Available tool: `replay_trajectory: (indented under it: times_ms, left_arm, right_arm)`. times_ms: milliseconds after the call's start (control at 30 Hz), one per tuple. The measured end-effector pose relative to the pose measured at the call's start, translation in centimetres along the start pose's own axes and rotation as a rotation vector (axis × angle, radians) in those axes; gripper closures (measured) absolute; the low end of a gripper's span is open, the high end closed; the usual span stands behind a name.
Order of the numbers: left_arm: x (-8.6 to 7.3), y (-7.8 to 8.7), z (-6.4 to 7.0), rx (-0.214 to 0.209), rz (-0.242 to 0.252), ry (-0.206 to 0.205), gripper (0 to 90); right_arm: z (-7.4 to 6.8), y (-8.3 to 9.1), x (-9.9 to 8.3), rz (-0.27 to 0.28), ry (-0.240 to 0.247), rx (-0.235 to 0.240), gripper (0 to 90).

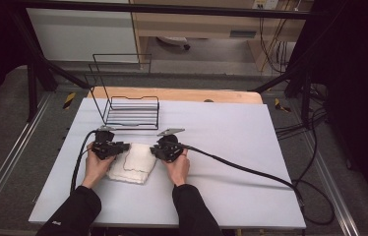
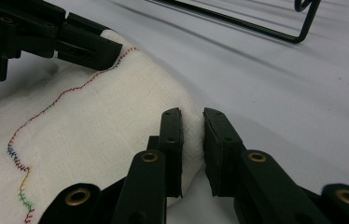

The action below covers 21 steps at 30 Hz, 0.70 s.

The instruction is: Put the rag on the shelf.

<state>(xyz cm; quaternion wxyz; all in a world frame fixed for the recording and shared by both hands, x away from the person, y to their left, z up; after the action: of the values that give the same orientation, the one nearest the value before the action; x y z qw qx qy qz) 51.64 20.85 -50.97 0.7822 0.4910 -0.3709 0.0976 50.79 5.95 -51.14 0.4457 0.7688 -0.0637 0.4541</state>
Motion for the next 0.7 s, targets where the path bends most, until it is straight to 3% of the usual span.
replay_trajectory:
  times_ms: [333, 467, 700]
  left_arm:
    - [0.0, 0.2, 0.4, 0.004, 0.01, -0.019, 82.1]
    - [0.3, 0.7, 0.3, -0.01, 0.045, -0.001, 82.8]
    - [0.9, 2.4, 0.8, -0.021, 0.119, -0.018, 83.1]
  right_arm:
    - [0.0, 0.0, 0.0, 0.005, -0.004, -0.003, 78.8]
    - [-0.1, 0.1, 0.1, 0.014, -0.008, -0.011, 79.1]
    - [-0.5, 1.0, 0.8, 0.063, -0.004, -0.004, 79.5]
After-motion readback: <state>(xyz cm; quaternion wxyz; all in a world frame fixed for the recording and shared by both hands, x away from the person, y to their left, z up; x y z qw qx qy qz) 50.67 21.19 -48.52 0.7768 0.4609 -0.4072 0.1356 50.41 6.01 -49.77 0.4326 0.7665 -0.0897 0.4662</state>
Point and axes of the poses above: each handheld gripper's, and its own axes: y roughly backward along the jaws, x roughly out of its top, z roughly to its right, the point moved 9 cm from there along -y, roughly forward along the jaws, and after that the axes turned 3 degrees about -x, right-handed, at the moved point
